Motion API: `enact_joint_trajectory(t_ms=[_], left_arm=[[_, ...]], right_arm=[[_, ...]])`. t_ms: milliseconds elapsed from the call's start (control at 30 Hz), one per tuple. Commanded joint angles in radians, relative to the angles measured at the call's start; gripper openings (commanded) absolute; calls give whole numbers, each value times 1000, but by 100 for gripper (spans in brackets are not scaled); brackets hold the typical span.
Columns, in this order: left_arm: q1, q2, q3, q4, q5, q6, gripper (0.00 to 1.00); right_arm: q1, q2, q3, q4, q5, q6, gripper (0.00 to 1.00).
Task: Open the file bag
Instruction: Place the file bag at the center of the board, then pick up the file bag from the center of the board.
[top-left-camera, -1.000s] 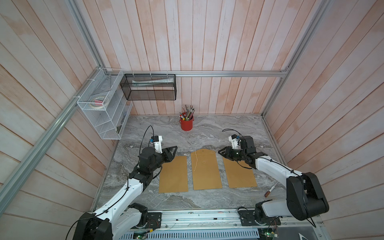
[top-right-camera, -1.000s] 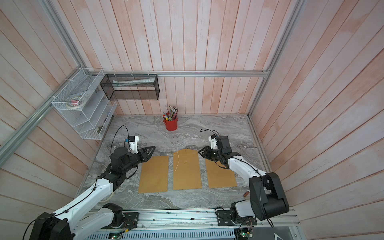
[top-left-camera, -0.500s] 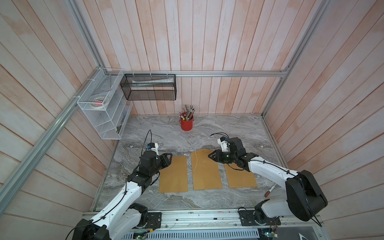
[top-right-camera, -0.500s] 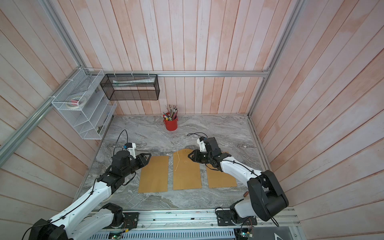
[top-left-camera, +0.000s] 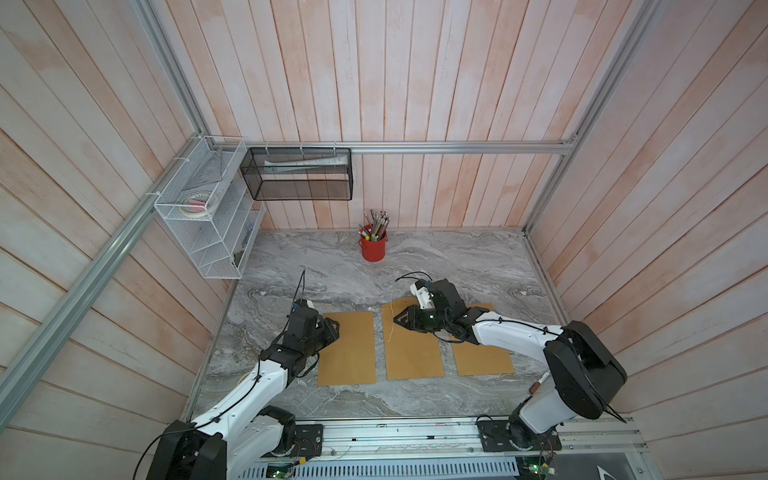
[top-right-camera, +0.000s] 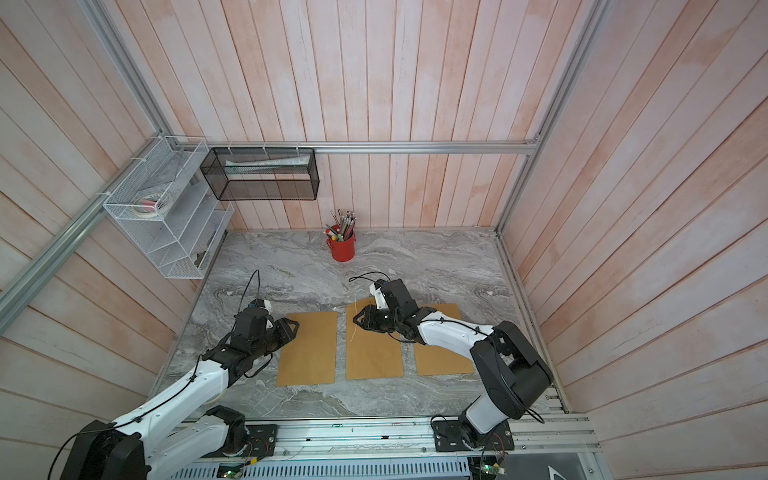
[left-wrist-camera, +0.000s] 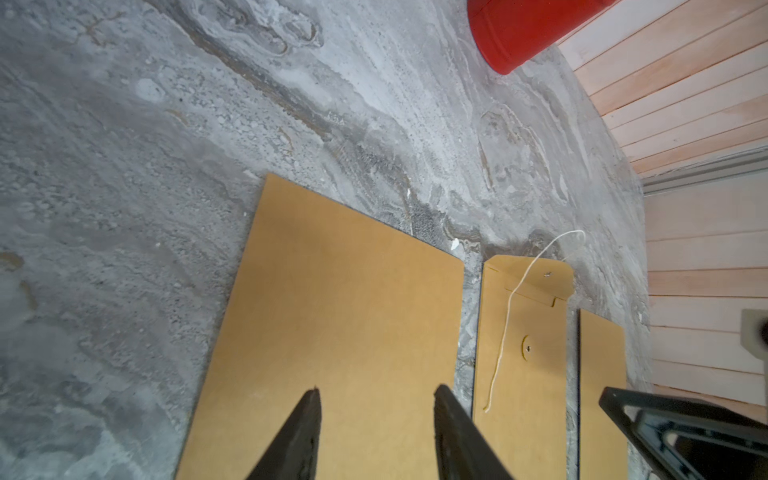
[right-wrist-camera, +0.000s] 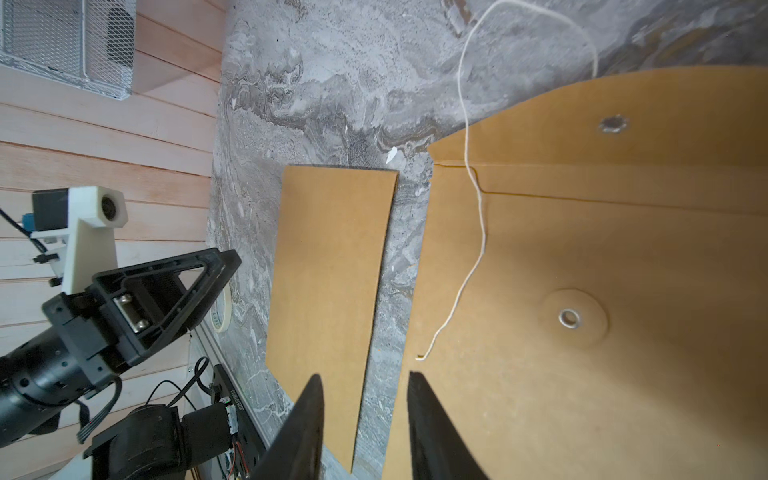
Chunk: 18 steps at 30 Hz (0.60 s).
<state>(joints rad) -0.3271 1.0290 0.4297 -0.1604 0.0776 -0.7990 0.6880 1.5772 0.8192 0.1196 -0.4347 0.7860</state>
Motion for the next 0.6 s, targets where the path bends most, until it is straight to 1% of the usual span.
enact_joint_trajectory(t_ms=[0,333,567], left_arm=[[5,12,-7,-22,-39,-12,44],[5,75,20,-62,-92,6,42],[6,82,26,-94,-143,9,40]], right_arm=[[17,31,35,59,15,35,36],[75,152,122,81,-10,57,36],[107,230,177,68,-17,70,36]])
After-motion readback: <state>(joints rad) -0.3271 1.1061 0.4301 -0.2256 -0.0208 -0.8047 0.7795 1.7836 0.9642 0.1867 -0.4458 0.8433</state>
